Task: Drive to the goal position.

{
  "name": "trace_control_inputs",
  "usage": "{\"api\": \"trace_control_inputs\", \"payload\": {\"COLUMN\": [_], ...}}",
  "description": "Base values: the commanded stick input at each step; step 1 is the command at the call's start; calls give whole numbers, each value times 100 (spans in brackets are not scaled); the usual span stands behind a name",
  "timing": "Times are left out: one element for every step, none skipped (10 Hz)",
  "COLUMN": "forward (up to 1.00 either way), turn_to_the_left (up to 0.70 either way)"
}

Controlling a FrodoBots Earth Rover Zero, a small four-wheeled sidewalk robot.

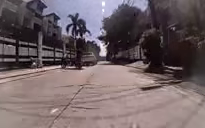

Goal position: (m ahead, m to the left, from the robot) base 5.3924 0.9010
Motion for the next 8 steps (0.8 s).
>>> {"api": "trace_control_inputs", "payload": {"forward": [100, 100, 100, 100, 100, 100, 100, 100], "turn_to_the_left": [0, 0, 0, 0, 0, 0, 0, 0]}}
